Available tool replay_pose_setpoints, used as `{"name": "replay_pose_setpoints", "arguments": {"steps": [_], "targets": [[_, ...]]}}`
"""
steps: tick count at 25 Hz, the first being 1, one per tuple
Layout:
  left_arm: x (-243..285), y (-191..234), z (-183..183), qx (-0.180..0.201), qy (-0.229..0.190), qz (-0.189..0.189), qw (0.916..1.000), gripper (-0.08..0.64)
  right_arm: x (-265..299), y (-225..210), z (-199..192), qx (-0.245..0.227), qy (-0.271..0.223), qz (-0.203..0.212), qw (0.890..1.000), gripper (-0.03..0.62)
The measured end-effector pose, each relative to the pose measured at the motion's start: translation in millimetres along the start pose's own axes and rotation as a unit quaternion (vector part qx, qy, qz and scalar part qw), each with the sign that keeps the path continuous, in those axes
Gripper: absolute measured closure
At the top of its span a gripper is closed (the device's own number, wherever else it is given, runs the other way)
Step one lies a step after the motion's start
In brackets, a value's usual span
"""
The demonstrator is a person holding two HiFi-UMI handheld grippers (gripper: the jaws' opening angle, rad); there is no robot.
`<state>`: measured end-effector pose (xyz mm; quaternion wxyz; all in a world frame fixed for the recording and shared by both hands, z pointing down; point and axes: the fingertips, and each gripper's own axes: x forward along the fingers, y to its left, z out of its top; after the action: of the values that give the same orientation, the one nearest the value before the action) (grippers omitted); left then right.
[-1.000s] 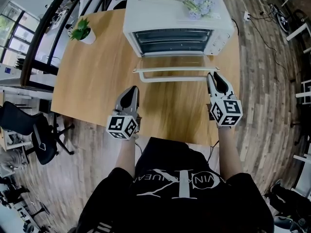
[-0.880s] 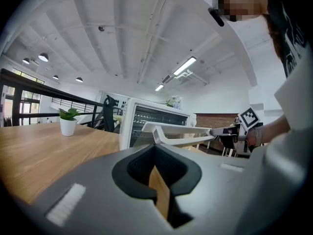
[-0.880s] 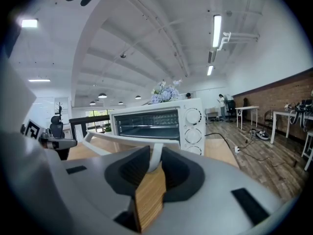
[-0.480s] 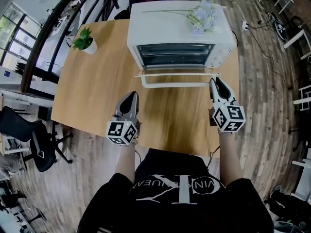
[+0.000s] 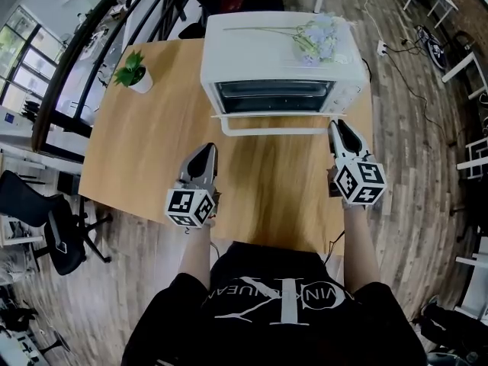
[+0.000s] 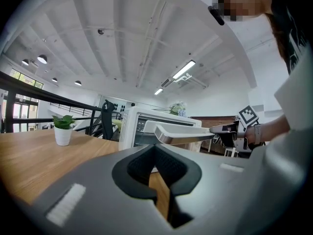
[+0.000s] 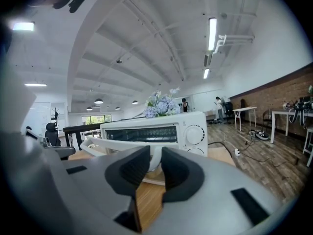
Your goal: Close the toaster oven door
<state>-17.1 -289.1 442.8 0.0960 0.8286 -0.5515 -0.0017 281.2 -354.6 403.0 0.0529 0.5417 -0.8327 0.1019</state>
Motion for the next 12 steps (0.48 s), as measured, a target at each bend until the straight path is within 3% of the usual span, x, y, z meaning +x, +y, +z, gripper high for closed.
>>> {"name": "replay_pose_setpoints", "arguments": {"steps": [12], "targets": [[9,7,7,0.011,0.004,-0.002,0.9999,0.551,15,-5,14,0.009,-0.016,-0.007,1.000,0.514]]}}
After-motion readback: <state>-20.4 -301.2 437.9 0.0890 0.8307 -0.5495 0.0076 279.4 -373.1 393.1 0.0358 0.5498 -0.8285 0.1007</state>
